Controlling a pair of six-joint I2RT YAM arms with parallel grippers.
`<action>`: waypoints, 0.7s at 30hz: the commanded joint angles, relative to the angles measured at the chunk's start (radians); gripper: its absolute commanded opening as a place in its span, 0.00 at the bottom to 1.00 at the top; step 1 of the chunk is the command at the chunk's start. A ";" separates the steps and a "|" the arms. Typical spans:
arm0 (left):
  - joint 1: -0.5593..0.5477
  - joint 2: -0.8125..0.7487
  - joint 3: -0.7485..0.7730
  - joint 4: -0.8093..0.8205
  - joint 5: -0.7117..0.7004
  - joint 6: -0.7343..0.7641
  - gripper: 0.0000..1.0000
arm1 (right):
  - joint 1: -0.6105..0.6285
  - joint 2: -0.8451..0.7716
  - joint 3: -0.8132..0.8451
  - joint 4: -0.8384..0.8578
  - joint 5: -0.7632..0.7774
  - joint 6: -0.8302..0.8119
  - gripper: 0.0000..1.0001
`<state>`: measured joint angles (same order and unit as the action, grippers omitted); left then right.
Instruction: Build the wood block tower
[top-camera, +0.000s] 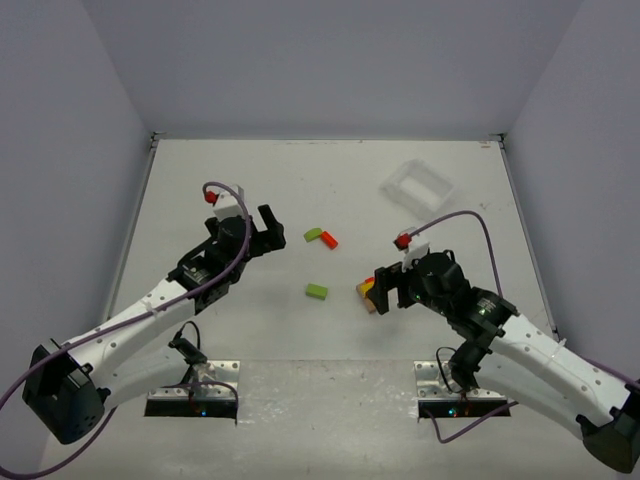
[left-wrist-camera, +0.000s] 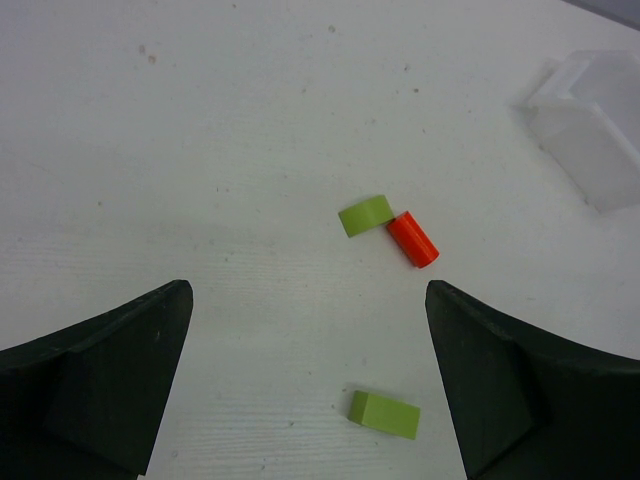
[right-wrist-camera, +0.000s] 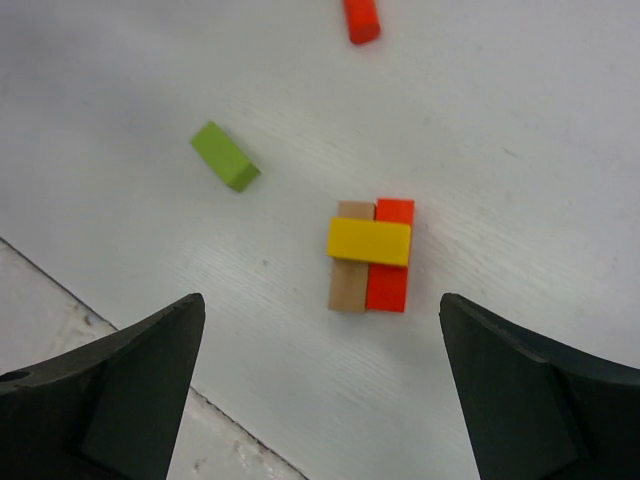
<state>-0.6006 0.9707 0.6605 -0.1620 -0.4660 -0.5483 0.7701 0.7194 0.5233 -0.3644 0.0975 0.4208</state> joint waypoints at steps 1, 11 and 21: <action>0.009 -0.026 0.033 -0.045 0.007 -0.060 1.00 | 0.015 0.117 0.121 0.061 -0.163 -0.137 0.99; 0.010 -0.093 0.031 -0.182 -0.170 -0.173 1.00 | 0.056 0.681 0.476 0.003 -0.315 -0.504 0.99; 0.010 -0.098 0.023 -0.190 -0.217 -0.181 1.00 | 0.091 1.001 0.584 0.025 -0.283 -0.523 0.99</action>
<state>-0.6006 0.8829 0.6605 -0.3617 -0.6457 -0.7167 0.8434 1.6526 1.0405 -0.3629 -0.1937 -0.0733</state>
